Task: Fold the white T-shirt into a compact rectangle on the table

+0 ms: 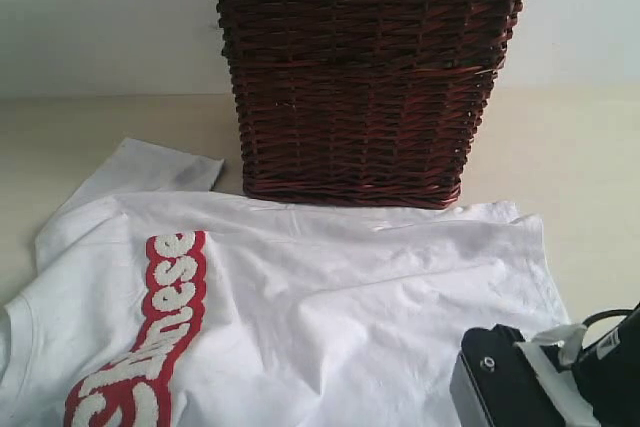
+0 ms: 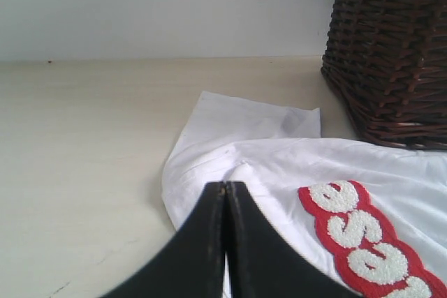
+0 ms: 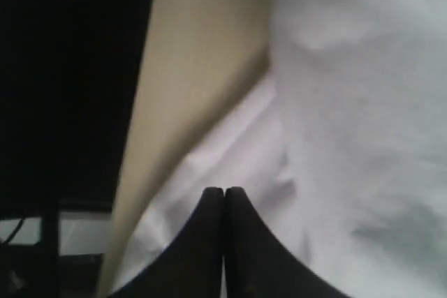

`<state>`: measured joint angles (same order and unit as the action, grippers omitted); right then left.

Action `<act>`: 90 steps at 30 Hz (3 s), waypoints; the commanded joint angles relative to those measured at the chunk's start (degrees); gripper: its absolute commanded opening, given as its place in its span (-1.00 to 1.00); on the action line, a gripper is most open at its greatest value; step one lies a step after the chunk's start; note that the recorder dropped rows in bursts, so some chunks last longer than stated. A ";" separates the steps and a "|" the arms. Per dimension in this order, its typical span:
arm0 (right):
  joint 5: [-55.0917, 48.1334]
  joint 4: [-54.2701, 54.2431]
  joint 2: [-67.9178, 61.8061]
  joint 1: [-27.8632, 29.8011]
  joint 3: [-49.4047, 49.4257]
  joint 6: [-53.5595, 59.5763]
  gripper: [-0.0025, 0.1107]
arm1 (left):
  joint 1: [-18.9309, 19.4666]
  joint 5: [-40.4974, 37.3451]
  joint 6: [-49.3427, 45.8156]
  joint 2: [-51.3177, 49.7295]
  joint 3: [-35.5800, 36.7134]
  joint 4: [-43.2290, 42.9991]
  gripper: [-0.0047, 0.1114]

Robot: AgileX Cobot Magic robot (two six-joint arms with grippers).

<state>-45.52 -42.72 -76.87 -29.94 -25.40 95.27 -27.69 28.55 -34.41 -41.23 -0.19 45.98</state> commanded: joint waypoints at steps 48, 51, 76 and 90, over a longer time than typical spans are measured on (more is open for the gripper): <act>36.48 34.43 6.44 0.01 0.20 -57.93 -0.96 | -0.35 0.22 0.19 0.25 0.19 -0.28 -0.92; 31.33 37.74 8.31 0.01 -1.74 -59.87 -0.96 | -0.35 0.22 0.19 0.25 0.19 -0.28 -0.92; 38.18 68.79 47.35 12.38 -5.08 -119.16 -0.96 | -0.35 0.22 0.19 0.25 0.19 -0.28 -0.92; 33.75 68.79 71.54 19.93 13.69 -109.89 -0.96 | -0.35 0.22 0.19 0.25 0.19 -0.28 -0.92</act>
<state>-9.94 25.41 -7.22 -10.38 -12.21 -16.26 -27.69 28.55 -34.41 -41.23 -0.19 45.98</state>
